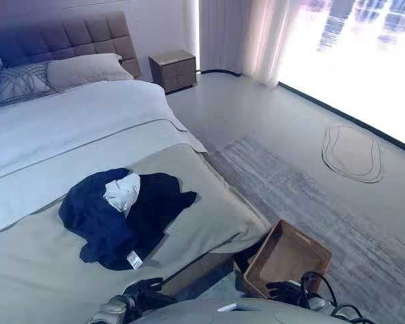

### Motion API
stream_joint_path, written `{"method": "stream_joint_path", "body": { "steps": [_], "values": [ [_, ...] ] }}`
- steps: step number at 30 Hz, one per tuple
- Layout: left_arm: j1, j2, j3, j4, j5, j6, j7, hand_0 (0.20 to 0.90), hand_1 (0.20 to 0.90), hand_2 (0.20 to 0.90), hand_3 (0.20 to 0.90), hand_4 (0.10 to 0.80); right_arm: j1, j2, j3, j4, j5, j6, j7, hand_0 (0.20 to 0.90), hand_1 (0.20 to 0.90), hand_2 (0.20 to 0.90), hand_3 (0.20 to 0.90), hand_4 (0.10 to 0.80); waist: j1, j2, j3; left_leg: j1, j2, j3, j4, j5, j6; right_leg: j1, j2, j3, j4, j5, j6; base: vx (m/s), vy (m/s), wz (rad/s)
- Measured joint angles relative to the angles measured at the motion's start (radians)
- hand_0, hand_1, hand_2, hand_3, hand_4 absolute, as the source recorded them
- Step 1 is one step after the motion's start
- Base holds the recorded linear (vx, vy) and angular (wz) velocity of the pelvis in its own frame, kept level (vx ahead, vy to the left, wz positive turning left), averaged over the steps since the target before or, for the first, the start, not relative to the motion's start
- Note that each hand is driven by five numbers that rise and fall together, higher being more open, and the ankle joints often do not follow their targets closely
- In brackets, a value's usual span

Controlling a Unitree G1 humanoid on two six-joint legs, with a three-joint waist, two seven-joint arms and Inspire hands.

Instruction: Pick up the clothes from the bed and place them into the basket

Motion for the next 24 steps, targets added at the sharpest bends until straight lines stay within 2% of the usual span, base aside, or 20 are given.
{"method": "stream_joint_path", "body": {
  "steps": [15, 17, 19, 23, 24],
  "values": [
    [0.0, 0.0, 0.0, 0.0, 0.0, 0.001, 0.0, 0.9, 0.9, 0.9, 0.9, 0.8, 0.0, 0.0, -0.003, 0.004, 0.015, 0.0, -0.002, 0.9, 0.9, 0.9, 0.9, 0.8, 0.001, 0.002, 0.0, 0.0, 0.001, 0.0, 0.0, 0.0, 0.0, 0.0, 0.0, -0.001, 0.0, 0.0, 0.0, 0.0, 0.0, 0.0],
    [0.0, 0.0, 0.0, 0.0, 0.0, 0.001, 0.0, 0.9, 0.9, 0.9, 0.9, 0.8, 0.001, 0.001, -0.004, 0.01, 0.08, 0.005, -0.002, 0.9, 0.9, 0.9, 0.9, 0.8, 0.001, 0.002, 0.0, 0.0, 0.001, -0.001, 0.0, 0.0, 0.0, 0.001, 0.0, -0.001, 0.0, 0.0, 0.0, 0.043, 0.012, 0.01],
    [0.001, 0.0, 0.001, 0.0, -0.001, 0.001, 0.0, 0.9, 0.9, 0.9, 0.9, 0.8, 0.006, 0.011, -0.048, 0.022, 0.217, 0.03, -0.004, 0.9, 0.9, 0.9, 0.9, 0.8, 0.0, 0.002, -0.001, 0.001, 0.001, -0.001, 0.0, 0.0, 0.0, 0.002, 0.0, -0.001, 0.0, 0.0, 0.0, 0.062, 0.021, 0.0],
    [0.012, -0.001, 0.012, 0.001, -0.003, -0.001, 0.001, 0.9, 0.9, 0.9, 0.9, 0.8, 0.04, 0.038, -0.255, 0.001, 0.711, 0.114, -0.009, 0.9, 0.9, 0.9, 0.9, 0.8, -0.008, 0.008, 0.001, 0.01, -0.001, 0.001, 0.0, 0.0, 0.0, 0.006, -0.001, 0.001, 0.0, 0.0, 0.0, 0.078, 0.041, -0.01],
    [0.014, -0.001, 0.014, 0.001, -0.004, -0.002, 0.001, 0.9, 0.9, 0.9, 0.9, 0.8, 0.044, 0.042, -0.272, -0.005, 0.773, 0.121, -0.008, 0.9, 0.9, 0.9, 0.9, 0.8, -0.012, 0.009, 0.002, 0.012, -0.001, 0.001, 0.0, 0.0, 0.0, 0.007, -0.001, 0.001, 0.0, 0.0, 0.0, 0.036, 0.038, -0.03]
  ]
}}
